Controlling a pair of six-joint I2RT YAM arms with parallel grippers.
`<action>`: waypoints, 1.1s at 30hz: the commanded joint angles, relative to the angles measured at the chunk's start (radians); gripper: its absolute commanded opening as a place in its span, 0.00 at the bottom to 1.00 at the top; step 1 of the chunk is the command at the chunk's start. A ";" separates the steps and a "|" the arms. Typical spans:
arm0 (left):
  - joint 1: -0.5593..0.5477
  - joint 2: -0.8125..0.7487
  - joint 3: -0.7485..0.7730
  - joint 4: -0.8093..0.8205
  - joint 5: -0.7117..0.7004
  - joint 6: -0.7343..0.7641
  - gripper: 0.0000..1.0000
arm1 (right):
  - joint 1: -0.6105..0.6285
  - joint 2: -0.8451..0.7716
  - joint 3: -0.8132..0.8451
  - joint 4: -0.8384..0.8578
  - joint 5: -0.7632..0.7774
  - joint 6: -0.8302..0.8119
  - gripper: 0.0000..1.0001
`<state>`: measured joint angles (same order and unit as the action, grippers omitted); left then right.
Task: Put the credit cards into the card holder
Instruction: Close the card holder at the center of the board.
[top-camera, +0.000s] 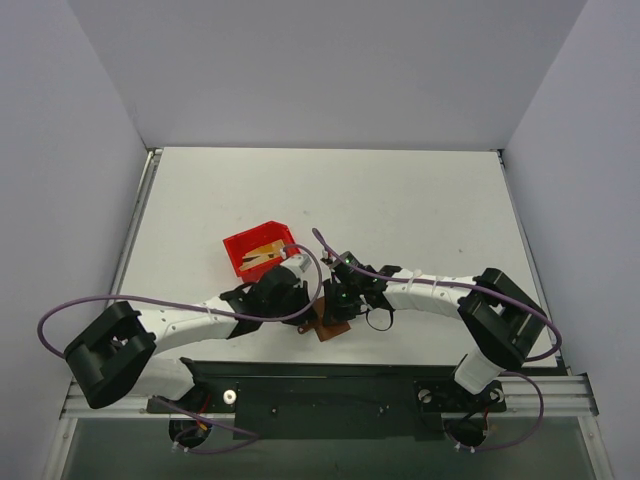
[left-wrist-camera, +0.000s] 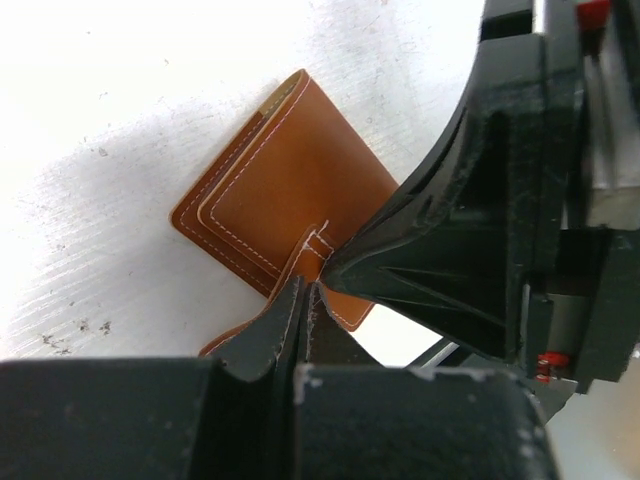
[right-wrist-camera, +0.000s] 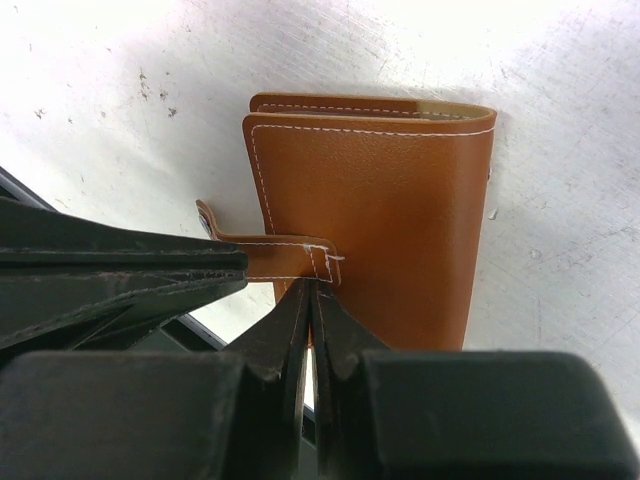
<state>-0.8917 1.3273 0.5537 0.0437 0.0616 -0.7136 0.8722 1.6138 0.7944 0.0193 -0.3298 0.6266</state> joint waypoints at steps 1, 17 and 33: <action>-0.010 0.019 -0.026 0.042 0.007 -0.010 0.00 | 0.007 0.008 -0.009 -0.058 0.040 -0.010 0.01; -0.029 0.021 -0.126 0.071 -0.003 -0.046 0.00 | -0.027 -0.090 -0.003 -0.033 0.012 0.012 0.20; -0.036 0.061 -0.112 0.068 -0.017 -0.049 0.00 | -0.295 -0.207 -0.144 0.011 -0.199 -0.116 0.44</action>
<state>-0.9222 1.3685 0.4419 0.1513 0.0658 -0.7700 0.6010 1.3762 0.6903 -0.0185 -0.4164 0.5396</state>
